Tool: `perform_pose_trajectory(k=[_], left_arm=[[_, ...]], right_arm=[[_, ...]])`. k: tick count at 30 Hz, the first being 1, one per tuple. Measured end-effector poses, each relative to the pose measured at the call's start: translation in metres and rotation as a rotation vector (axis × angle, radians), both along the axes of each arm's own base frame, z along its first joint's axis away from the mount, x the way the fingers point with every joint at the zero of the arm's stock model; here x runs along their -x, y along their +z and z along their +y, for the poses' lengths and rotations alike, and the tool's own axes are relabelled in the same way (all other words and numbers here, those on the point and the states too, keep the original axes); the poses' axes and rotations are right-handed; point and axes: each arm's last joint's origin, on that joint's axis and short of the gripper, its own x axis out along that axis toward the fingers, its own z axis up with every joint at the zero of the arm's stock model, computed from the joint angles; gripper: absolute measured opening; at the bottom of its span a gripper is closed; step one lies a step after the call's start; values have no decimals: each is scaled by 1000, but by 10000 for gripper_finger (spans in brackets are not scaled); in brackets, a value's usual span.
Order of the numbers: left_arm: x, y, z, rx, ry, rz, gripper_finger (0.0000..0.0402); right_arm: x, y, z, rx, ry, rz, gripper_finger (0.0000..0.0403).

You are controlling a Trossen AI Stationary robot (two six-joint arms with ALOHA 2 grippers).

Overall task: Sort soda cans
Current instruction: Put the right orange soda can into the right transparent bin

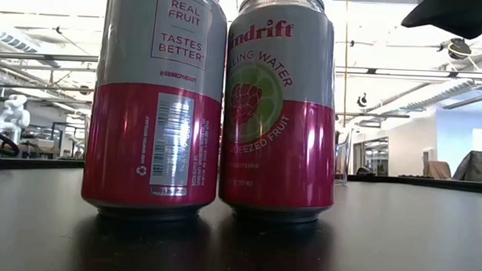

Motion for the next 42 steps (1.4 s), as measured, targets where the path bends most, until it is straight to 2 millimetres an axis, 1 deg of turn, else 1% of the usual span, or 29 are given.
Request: perform_pose_trajectory(k=[3, 7, 10, 15, 18, 21, 24, 29, 39, 42], left_arm=[[-17, 1, -23, -35, -58, 39, 400], [-34, -6, -47, -68, -97, 102, 400], [-45, -16, -61, -90, -125, 146, 400], [-59, -45, -80, -152, -223, 218, 400], [-64, -58, -85, -147, -243, 260, 400], [-67, -68, -86, -151, -247, 294, 400], [-69, -73, -88, -149, -241, 304, 400], [-70, -81, -94, -98, -180, 334, 400], [-75, -105, -104, -124, -189, 386, 400], [-75, -106, -104, -124, -191, 394, 400]], right_arm=[[2, -1, 2, 21, 23, 12, 329], [6, -2, 4, 36, 46, 22, 329], [9, -3, 7, 45, 63, 31, 329], [15, -4, 13, 56, 96, 42, 329], [18, -4, 16, 55, 112, 42, 329], [21, -4, 19, 55, 127, 41, 329], [23, -4, 21, 56, 135, 39, 329], [26, -4, 24, 56, 149, 38, 329], [27, -4, 24, 73, 162, 38, 329], [27, -4, 24, 76, 164, 38, 329]])
